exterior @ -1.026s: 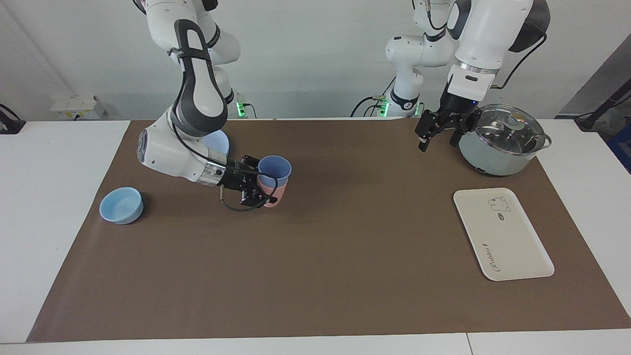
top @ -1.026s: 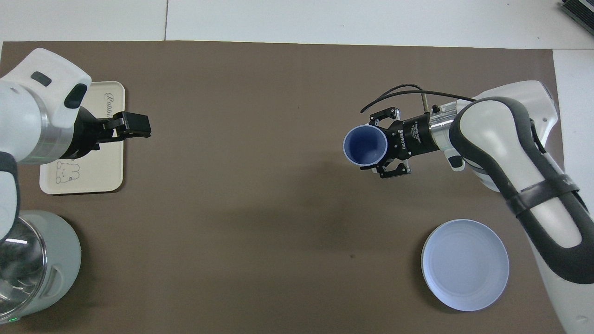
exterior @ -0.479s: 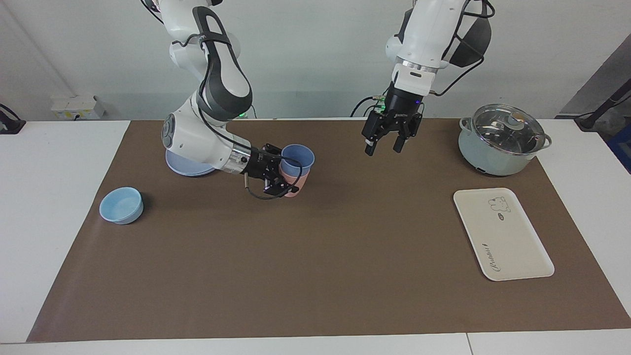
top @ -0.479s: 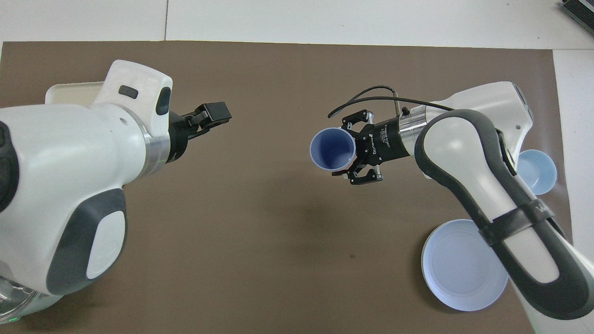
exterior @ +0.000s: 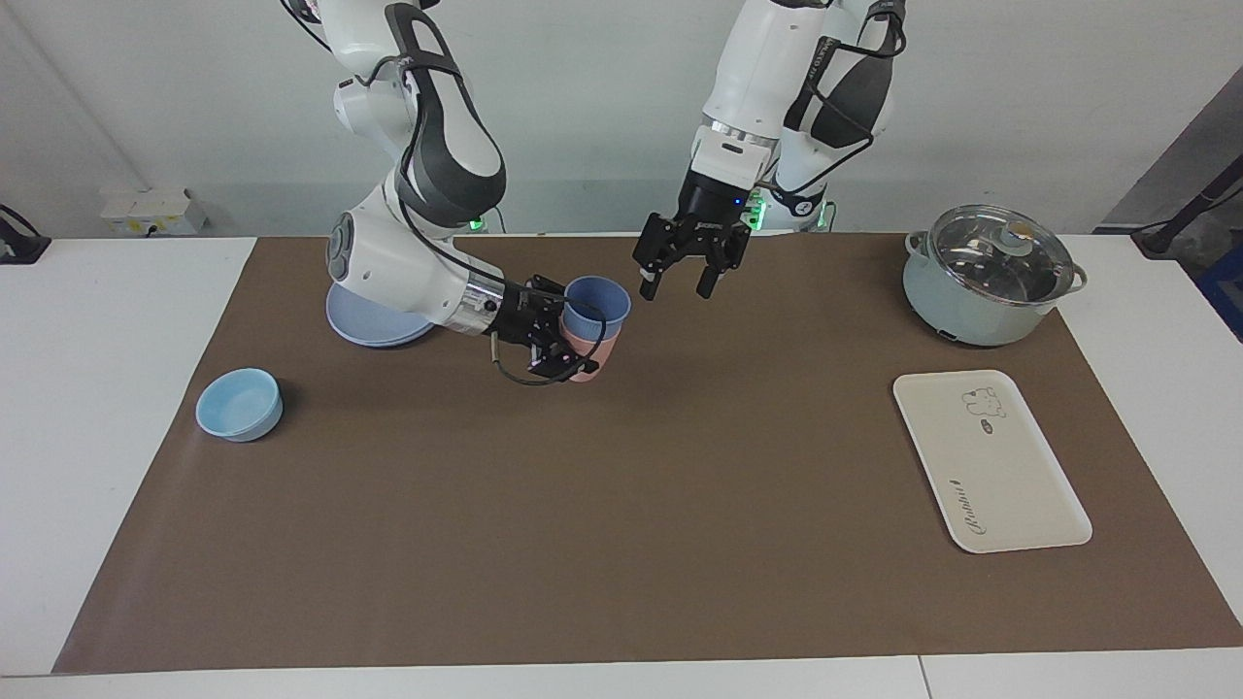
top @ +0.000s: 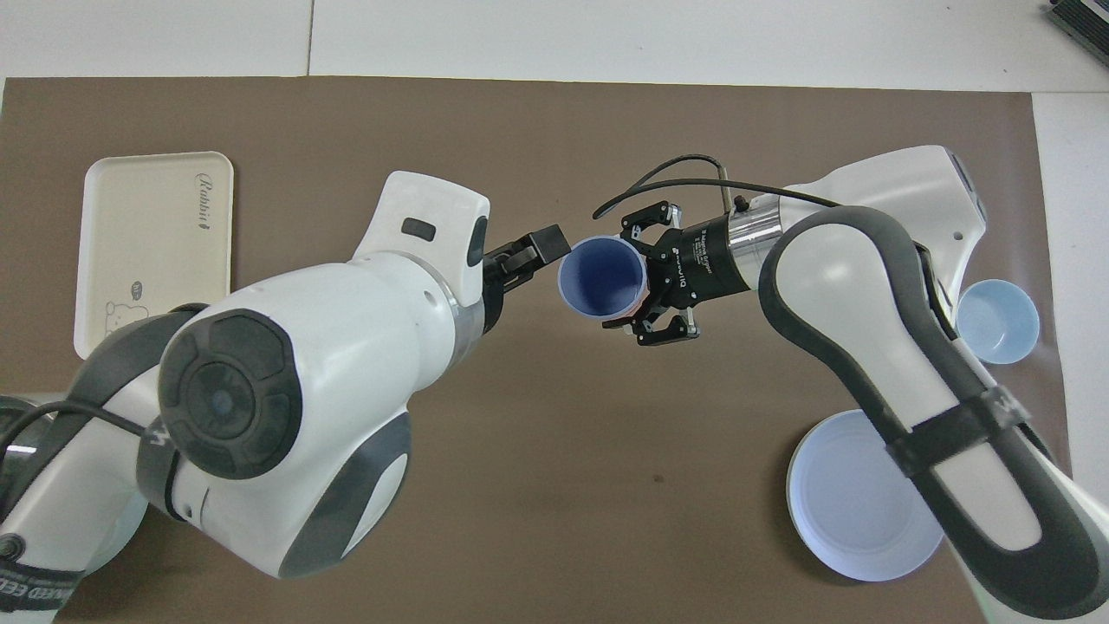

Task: Place cup on tray
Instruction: 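Grasp the blue cup rim with the left gripper beside the right gripper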

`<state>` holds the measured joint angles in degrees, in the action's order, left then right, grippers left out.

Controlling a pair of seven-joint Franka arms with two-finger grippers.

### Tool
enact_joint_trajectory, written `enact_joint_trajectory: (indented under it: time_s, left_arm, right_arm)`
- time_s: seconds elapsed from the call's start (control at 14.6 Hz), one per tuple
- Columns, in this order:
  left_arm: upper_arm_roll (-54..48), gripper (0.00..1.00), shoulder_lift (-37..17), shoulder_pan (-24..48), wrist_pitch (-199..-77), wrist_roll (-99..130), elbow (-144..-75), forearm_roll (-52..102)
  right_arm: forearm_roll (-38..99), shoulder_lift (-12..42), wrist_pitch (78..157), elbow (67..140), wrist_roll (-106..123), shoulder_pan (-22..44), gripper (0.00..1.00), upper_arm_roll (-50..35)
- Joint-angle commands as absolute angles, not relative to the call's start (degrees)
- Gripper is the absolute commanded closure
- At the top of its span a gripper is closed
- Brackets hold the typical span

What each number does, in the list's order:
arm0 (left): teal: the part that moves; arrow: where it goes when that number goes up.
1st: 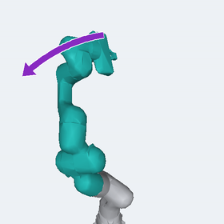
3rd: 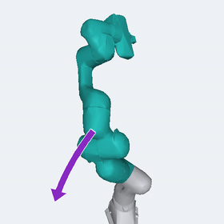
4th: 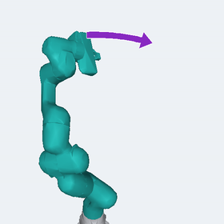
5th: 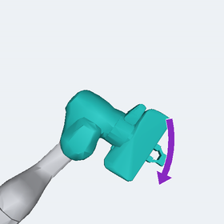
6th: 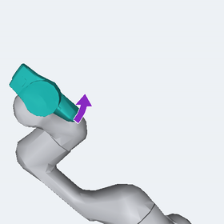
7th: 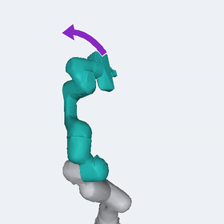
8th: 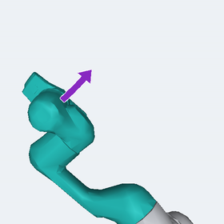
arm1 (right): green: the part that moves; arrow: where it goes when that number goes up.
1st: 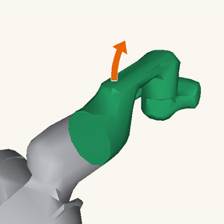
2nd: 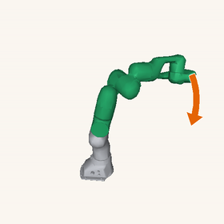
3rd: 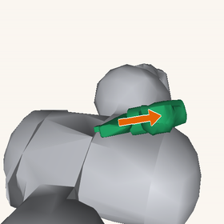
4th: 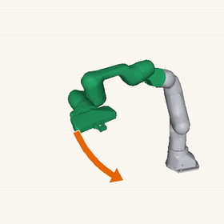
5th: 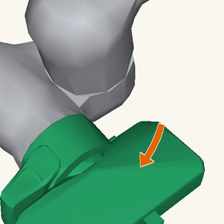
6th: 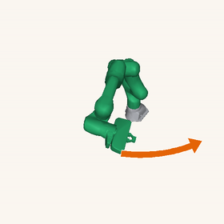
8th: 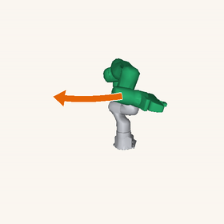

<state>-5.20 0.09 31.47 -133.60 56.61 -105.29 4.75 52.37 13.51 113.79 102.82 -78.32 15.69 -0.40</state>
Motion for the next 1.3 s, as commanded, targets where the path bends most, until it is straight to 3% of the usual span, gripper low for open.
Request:
enact_joint_trajectory:
  time_s: [0.0,0.27,0.55,0.62,0.68,0.75,0.82,1.23]
  left_arm:
    - [-4.22,0.0,-2.37,33.57,-136.23,58.18,-104.33,5.1]
    - [-4.22,0.01,-6.5,35.41,-137.2,60.73,-101.43,4.75]
    - [-4.31,0.12,-6.5,36.56,-136.93,60.73,-102.13,4.75]
    - [-4.31,0.21,-6.5,36.56,-137.02,60.73,-102.22,4.83]
    - [-4.31,0.51,-6.5,36.56,-136.93,60.82,-102.3,4.92]
    - [-4.31,0.9,-6.5,36.3,-136.59,60.82,-102.22,5.1]
    - [-4.31,1.0,-6.5,36.12,-136.32,60.73,-102.13,5.01]
    - [-3.96,1.0,-6.85,35.6,-131.06,60.82,-97.22,4.92]
  right_arm:
    - [52.65,12.66,114.61,103.01,-79.45,15.82,1.0,-0.53]
    - [52.12,12.66,114.52,103.01,-79.28,15.73,1.0,-0.53]
    - [52.12,12.66,114.52,103.01,-79.19,15.56,1.0,-0.53]
    - [52.12,12.66,114.52,103.01,-79.1,15.3,1.0,-0.44]
    - [52.12,12.66,114.52,103.01,-79.01,15.21,1.0,-0.44]
    - [52.12,12.66,114.52,103.01,-79.01,15.21,1.0,-0.44]
    - [52.12,12.66,114.52,103.01,-79.01,15.21,1.0,-0.53]
    - [52.12,12.66,114.61,103.01,-78.93,15.12,1.0,-0.18]
